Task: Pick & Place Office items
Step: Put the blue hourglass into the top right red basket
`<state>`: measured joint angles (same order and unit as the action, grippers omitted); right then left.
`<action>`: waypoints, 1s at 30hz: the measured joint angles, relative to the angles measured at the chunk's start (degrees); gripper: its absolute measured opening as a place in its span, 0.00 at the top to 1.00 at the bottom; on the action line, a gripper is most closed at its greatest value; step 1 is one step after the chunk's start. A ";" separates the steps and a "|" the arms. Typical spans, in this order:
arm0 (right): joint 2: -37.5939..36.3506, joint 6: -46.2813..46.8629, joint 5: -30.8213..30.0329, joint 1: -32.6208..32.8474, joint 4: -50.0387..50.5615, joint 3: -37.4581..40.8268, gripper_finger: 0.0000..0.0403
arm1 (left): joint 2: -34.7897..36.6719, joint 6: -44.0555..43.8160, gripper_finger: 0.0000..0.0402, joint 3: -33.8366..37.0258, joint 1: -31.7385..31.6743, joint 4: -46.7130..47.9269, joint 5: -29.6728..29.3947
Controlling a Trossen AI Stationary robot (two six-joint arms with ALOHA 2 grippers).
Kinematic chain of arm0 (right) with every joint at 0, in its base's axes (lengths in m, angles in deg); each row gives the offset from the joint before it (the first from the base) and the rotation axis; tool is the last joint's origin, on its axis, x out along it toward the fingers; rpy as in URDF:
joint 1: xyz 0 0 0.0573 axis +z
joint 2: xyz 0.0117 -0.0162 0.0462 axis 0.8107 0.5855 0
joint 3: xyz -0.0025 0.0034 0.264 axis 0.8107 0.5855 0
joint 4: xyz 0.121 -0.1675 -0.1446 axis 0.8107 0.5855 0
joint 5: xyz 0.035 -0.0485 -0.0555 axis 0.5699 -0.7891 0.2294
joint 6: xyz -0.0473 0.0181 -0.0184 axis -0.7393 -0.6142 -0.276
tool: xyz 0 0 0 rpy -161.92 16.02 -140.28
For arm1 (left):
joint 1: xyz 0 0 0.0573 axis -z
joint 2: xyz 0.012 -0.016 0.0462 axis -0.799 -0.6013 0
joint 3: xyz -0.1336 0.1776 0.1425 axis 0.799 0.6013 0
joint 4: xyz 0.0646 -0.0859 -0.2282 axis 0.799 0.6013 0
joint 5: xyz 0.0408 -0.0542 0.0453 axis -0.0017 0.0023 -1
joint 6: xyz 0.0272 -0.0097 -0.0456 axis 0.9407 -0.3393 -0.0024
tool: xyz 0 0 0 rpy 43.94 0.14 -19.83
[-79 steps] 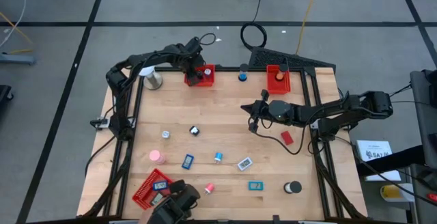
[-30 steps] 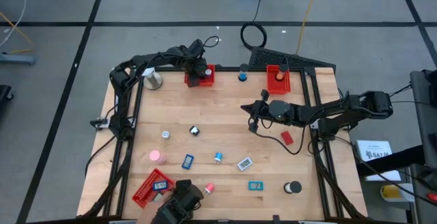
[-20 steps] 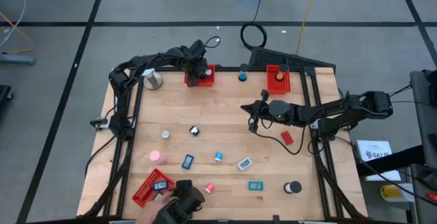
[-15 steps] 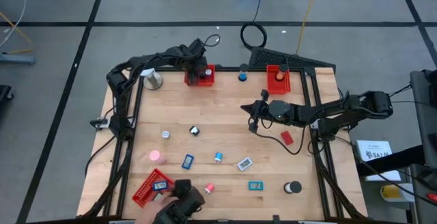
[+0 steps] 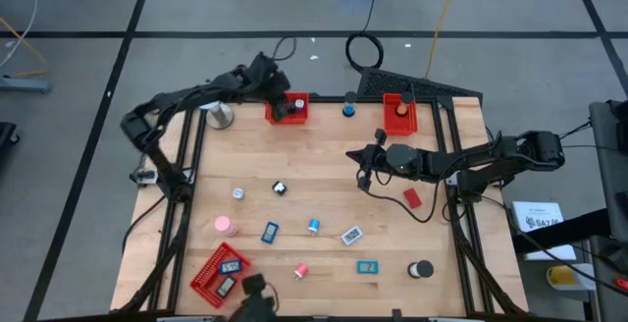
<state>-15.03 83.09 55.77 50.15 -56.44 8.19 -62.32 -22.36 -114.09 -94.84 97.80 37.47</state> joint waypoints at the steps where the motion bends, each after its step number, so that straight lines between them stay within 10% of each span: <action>1: 0.00 -0.02 -0.01 0.00 0.00 0.01 0.99 | 2.17 -1.33 0.97 3.30 0.56 -3.62 0.05; 12: 0.00 -2.26 -0.10 -0.37 -5.89 -0.02 0.99 | 18.76 -19.46 0.94 32.23 10.37 -40.39 0.22; 30: 0.00 7.24 0.05 -0.37 -6.84 0.01 0.99 | 18.87 -18.30 0.98 33.69 29.98 -50.77 -0.40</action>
<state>-15.03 90.33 55.82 49.78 -63.27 8.20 -43.45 -40.66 -80.40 -64.86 47.03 37.07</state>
